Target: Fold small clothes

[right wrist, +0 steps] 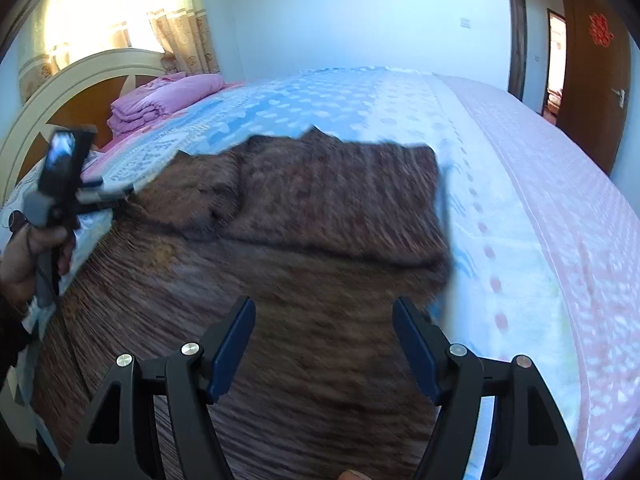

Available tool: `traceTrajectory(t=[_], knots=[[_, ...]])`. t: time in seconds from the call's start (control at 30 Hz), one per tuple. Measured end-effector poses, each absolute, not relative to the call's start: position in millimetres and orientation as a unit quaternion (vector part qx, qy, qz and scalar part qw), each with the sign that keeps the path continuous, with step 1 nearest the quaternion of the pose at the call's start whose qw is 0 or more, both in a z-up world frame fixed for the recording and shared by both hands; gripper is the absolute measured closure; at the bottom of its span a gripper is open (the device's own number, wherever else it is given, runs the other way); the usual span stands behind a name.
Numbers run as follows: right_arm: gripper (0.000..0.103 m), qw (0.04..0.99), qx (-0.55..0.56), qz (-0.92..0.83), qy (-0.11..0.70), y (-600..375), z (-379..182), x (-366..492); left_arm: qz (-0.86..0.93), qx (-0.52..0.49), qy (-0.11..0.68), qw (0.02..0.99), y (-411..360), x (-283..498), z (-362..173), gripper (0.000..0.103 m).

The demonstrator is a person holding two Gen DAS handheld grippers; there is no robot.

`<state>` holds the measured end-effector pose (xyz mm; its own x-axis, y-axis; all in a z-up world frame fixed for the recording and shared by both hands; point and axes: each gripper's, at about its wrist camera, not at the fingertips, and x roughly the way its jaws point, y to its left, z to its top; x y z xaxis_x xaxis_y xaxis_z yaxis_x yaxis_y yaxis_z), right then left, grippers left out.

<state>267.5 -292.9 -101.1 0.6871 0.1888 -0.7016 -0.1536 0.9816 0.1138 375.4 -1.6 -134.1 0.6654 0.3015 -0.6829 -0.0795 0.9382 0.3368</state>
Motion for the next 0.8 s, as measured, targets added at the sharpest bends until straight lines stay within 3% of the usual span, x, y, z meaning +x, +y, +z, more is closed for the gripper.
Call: traceTrajectory(t=[0.27, 0.5, 0.6, 0.8], knots=[[0.031, 0.902, -0.058, 0.119, 0.411, -195.3, -80.5, 346.2, 0.087, 0.139, 0.393, 0.905, 1.1, 367.4, -146.7, 0.026], [0.032, 0.874, -0.123, 0.095, 0.461, -130.1, -125.5, 427.0, 0.072, 0.067, 0.403, 0.91, 22.4, 373.0, -150.5, 0.015], [0.032, 0.883, -0.131, 0.029, 0.449, -152.1, -123.6, 445.3, 0.062, 0.047, 0.408, 0.91, 27.1, 374.4, -152.1, 0.015], [0.032, 0.893, -0.024, -0.089, 0.44, -266.6, -98.6, 442.2, 0.056, 0.03, 0.411, 0.91, 29.9, 375.5, -153.1, 0.013]])
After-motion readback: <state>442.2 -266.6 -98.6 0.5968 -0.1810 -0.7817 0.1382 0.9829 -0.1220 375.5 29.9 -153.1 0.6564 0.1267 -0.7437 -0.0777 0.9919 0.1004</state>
